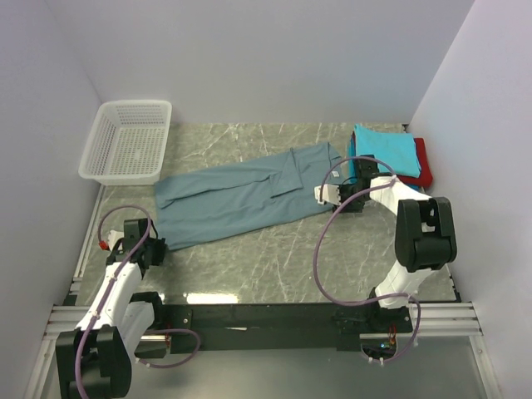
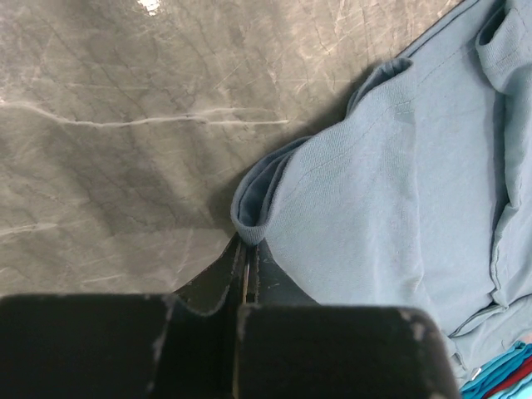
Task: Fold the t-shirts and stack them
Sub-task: Fold the tshirt
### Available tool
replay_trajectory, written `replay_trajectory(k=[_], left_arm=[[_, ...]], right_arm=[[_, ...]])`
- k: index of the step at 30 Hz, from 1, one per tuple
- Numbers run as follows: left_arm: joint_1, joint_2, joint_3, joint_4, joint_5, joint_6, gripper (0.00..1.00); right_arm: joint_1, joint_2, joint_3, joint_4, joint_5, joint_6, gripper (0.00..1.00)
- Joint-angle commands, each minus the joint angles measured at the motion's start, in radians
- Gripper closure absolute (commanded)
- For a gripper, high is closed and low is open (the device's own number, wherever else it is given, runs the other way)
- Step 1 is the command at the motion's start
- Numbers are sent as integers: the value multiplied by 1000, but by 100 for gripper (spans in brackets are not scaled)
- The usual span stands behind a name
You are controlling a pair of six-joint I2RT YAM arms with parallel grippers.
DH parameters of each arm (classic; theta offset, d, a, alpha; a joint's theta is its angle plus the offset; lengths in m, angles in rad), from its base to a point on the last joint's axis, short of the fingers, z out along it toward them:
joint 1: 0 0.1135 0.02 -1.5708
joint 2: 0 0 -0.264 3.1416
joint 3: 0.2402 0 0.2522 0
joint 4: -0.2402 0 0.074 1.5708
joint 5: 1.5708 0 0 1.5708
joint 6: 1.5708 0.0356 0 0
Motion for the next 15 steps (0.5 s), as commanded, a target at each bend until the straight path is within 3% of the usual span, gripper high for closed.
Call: replay_trajectory(k=[1,7,10,15], left_arm=[[8,-3,30,-12,-36,19,100],[33,-15,40,-29,-55,36,100],[64,-36,39,-35,-50,51,100],[114,-72,48,-50,-41,57,100]], right_arm=[[28,26,7,14,63,0,52],[33,79,41,49,118,65,73],[28,77,12,66,145,68,91],[-2,10,-39,68,138,66,99]])
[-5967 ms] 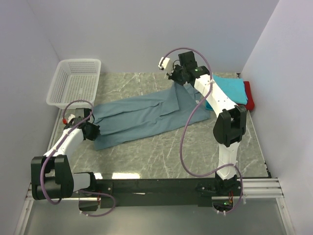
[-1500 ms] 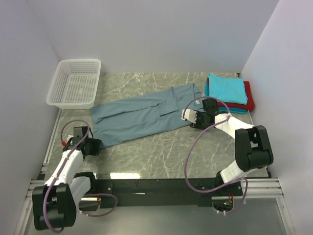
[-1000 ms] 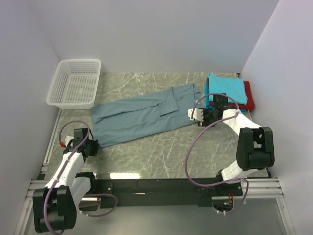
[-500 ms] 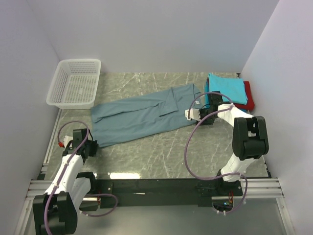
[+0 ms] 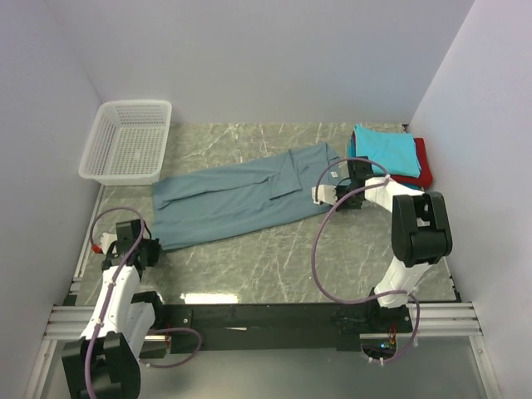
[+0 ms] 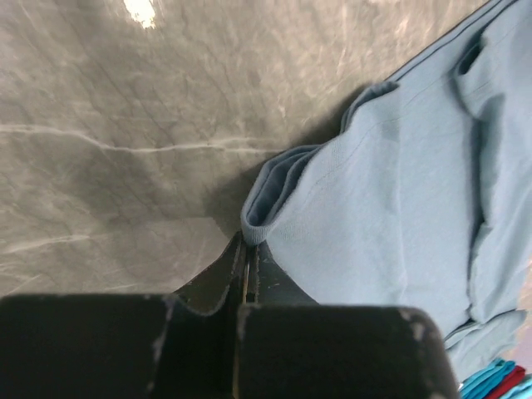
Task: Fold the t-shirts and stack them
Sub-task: Fold the tshirt
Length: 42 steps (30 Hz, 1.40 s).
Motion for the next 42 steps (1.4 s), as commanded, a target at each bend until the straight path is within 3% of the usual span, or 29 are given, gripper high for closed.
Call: replay_trajectory(k=[1,15,17,18,19,21,22,24,30,32,33,36,39,42], left_arm=[[39,-24,48,-25,-44,31,100],[65,-65,46,-80,134,40,100],[65,-73,60,-121,143,37,96],[65,-77,78,-138,157,37,91],[63,-82,86,-152,167,37,74],[63,-103,110,-187,190,40,61],[63,-122,120,-201,197,40,50],[65,-142,155,-241,198,48,45],[63,-195,238,-209,221,164,36],[63,-197,241,-62,378,265,35],[63,-194,247,-2,475,399,35],[63,-172,334,67,609,585,34],[63,-143,434,55,608,713,31],[63,-125,456,61,612,776,29]], right_arm=[[-37,-57,-46,-7,34,6,99],[-62,-372,-328,-88,-60,-5,99],[-62,-438,-377,-112,-57,-3,96],[-62,-458,-390,-126,-60,-2,93],[-62,-497,-393,-160,-71,6,80],[-62,-538,-379,-194,-127,40,62],[-62,-570,-349,-227,-153,49,56],[-60,-590,-304,-247,-236,87,52],[63,-478,-89,-234,-333,215,50],[131,-409,-59,-159,-303,253,50],[195,-386,-54,-128,-289,262,50],[260,-264,12,-57,-223,307,50],[303,-98,130,-62,-143,331,52],[329,-41,159,-66,-80,331,53]])
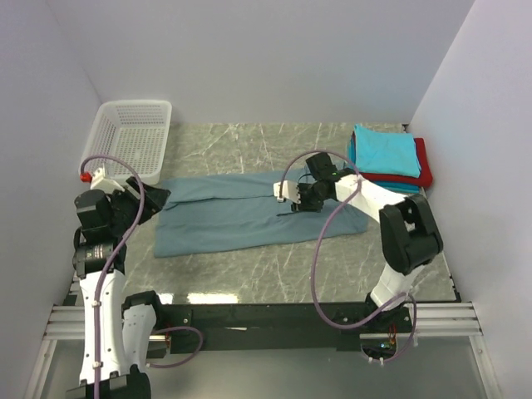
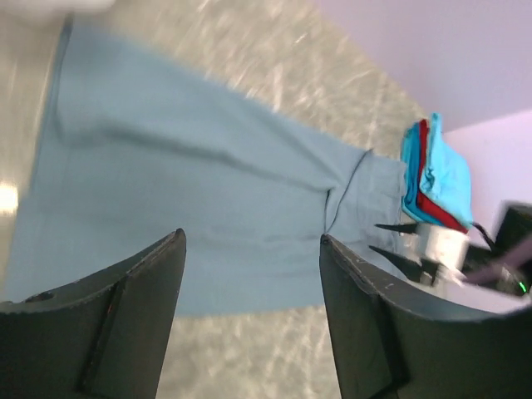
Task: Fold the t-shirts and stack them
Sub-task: Fold the tshirt
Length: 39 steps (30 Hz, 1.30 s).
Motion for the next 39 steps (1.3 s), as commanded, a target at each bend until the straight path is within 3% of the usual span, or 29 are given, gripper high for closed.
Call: replay_trajectory(k=[1,6,17,30,35,39], left_arm=[[-2,6,34,72,81,179,29],[-3,1,-78,146,91,161,26],[-3,-22,-89,169,62,162,24],[-3,-24,-93,175,59,159,25],[-3,-25,-95,177,62,158,25],[-2,-22,-95,175,61,158,25]], right_arm=[[28,43,58,19,97,39,53],[61,61,40,25,127,47,53],[84,153,87,27,207,73,56],[92,111,112,11,278,55,93],[129,125,153,33,319,44,98],[196,244,311,68,428,44,100]])
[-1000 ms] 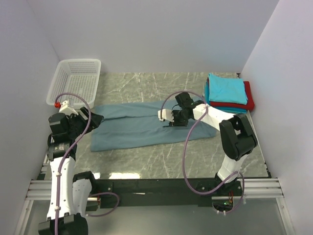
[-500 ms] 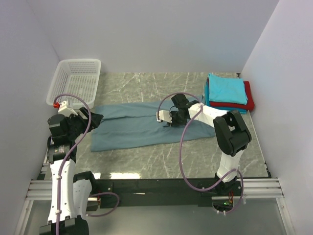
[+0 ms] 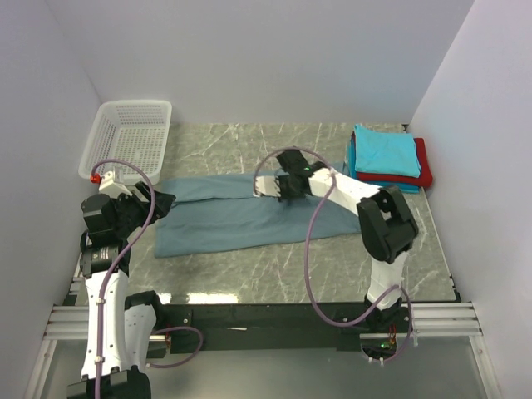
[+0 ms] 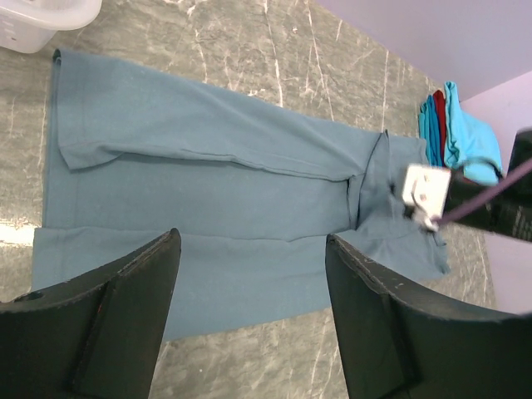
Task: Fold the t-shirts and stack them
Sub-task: Fold the tshirt
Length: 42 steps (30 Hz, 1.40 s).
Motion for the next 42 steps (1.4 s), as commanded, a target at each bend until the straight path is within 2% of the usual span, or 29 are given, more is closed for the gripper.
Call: replay_trajectory(k=[1,2,4,5,6,9,14,17,19,21,23,24,27,33,37,39,41,42], left_arm=[[-2,-9,-7,38,1,20,25],[-2,-9,-6,38,-1,19,25],[-2,-11,-6,38,-2,20,25],[0,-12,-6,37,-2,20,25],[-2,-12,-6,35,-5,22,25],[-2,-14,-6,37,-1,22,25],[-2,-15,-10,44,7,17,25],[-2,-12,-10,47,12,17,25],[-3,-12,-10,47,13,19,25],[-2,-15,-10,47,13,19,25],[-2,-18,-12,49,15,17,25],[0,-18,-12,50,19,17,25],[0,-15,-15,58,28,17,25],[-2,-7,-16,60,44,16,25],[-3,-12,-19,66,54,19,25],[-5,5,-27,90,105,14,25],[-17,75,-36,150,245,3,25],[-29,151,-30,168,271,-4,25]], right_arm=[[80,90,167,101,122,2,100],[94,118,200,122,162,7,100],[140,182,288,184,190,36,82],[156,198,306,198,199,41,67],[174,216,323,226,216,42,47],[214,204,279,278,244,44,41],[182,131,183,329,245,105,40],[151,56,139,280,167,188,40],[122,-7,133,194,86,263,40],[84,-75,120,80,-72,309,41],[56,-125,97,-7,-246,295,41],[29,-179,54,-68,-290,269,41],[4,-279,-66,-111,-392,262,41],[42,-331,-190,-87,-394,338,42],[50,-319,-148,-47,-419,471,43],[27,-328,-117,-44,-425,510,43],[-16,-349,-102,-47,-480,579,43],[-71,-374,-86,-64,-509,615,43]])
